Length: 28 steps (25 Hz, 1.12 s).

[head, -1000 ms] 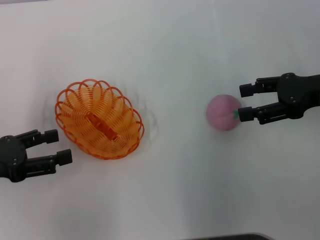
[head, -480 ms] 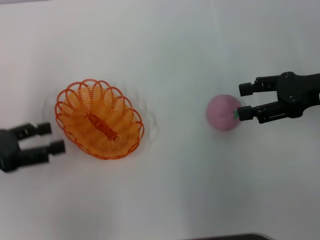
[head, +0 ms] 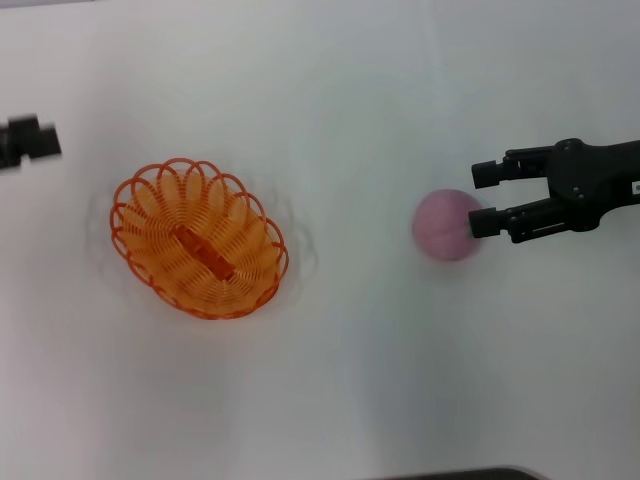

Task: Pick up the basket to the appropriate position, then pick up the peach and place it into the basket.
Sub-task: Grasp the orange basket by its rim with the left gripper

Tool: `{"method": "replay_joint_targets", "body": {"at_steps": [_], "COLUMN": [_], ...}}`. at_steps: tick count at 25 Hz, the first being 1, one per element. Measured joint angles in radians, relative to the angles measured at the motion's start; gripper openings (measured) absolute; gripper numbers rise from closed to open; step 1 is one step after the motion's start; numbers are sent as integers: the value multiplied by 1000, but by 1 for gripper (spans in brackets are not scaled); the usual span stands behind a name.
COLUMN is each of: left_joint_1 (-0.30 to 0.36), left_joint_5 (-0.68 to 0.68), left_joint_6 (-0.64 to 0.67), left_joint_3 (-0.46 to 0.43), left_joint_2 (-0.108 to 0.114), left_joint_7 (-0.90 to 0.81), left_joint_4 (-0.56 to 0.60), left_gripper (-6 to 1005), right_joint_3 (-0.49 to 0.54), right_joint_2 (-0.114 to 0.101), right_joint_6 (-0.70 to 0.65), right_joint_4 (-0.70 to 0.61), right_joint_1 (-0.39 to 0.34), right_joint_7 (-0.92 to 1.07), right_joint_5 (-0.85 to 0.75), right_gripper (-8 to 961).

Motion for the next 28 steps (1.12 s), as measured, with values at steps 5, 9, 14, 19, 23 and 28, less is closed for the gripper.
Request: {"method": "replay_joint_targets", "body": {"at_steps": [5, 9, 14, 19, 23, 28], "left_joint_1": [-91, -160, -252, -313, -359, -411], "left_joint_5": [40, 100, 249, 356, 443, 603], "left_joint_6": [-43, -68, -142, -253, -368, -492], "left_joint_3": [82, 173, 314, 458, 560, 626], "left_joint_2": [32, 47, 57, 35, 17, -22], "left_joint_7": [-185, -288, -374, -419, -430, -443], "left_joint_4": [108, 180, 200, 179, 102, -13], "left_gripper": [907, 907, 905, 904, 903, 894], "right_joint_3": [-1, -1, -1, -1, -1, -1], "right_joint_2": [4, 5, 8, 10, 15, 18], "right_joint_6": [0, 0, 2, 8, 10, 11], "right_joint_4": [0, 0, 0, 0, -1, -1], "right_joint_1": [7, 9, 10, 11, 16, 18], "right_joint_7": [-5, -6, -9, -10, -11, -13], "right_joint_5": [0, 0, 0, 0, 0, 0], "right_gripper": [911, 911, 911, 912, 912, 912]}}
